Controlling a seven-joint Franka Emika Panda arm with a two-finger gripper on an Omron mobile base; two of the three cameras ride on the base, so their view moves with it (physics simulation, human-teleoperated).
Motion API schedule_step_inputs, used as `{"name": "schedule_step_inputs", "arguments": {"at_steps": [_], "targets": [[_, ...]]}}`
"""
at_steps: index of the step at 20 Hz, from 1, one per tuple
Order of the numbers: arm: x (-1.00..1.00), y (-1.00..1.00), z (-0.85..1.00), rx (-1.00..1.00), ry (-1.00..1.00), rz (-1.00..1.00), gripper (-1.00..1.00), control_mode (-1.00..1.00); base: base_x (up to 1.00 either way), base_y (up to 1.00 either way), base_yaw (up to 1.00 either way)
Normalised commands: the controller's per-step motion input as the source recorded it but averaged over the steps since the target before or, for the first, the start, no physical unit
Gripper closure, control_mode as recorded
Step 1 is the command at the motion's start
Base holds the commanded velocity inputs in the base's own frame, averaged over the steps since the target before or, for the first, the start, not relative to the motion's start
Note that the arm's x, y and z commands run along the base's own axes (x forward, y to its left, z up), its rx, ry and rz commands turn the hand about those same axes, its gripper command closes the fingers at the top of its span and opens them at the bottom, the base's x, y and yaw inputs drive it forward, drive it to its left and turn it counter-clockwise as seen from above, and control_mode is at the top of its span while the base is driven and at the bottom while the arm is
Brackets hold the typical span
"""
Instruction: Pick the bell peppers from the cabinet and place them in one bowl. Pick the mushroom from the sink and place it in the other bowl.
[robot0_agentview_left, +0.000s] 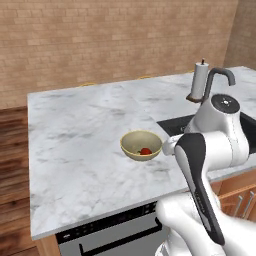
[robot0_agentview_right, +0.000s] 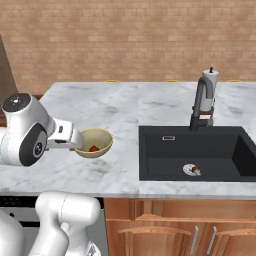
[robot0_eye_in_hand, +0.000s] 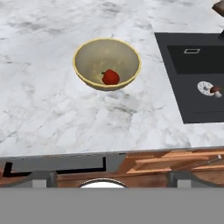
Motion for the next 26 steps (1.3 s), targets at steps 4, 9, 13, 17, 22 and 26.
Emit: {"name": "schedule_step_inputs", "arguments": {"at_steps": [4,9,13,17,22,26], "targets": [[-0.03,0.0,0.0,0.0,0.0,0.0,-1.0,1.0,-0.15,0.0,0.0],[0.0,0.0,0.0,0.0,0.0,0.0,-1.0,1.0,-0.3,0.21,0.1],[0.0,0.0,0.0,0.0,0.0,0.0,-1.0,1.0,-0.04,0.51,0.35],[0.0,0.0,0.0,0.0,0.0,0.0,-1.0,1.0,-0.03,0.46,0.42],[0.0,0.0,0.0,0.0,0.0,0.0,-1.0,1.0,0.0,0.39,0.45],[0.0,0.0,0.0,0.0,0.0,0.0,-1.0,1.0,0.0,0.32,0.49]]}}
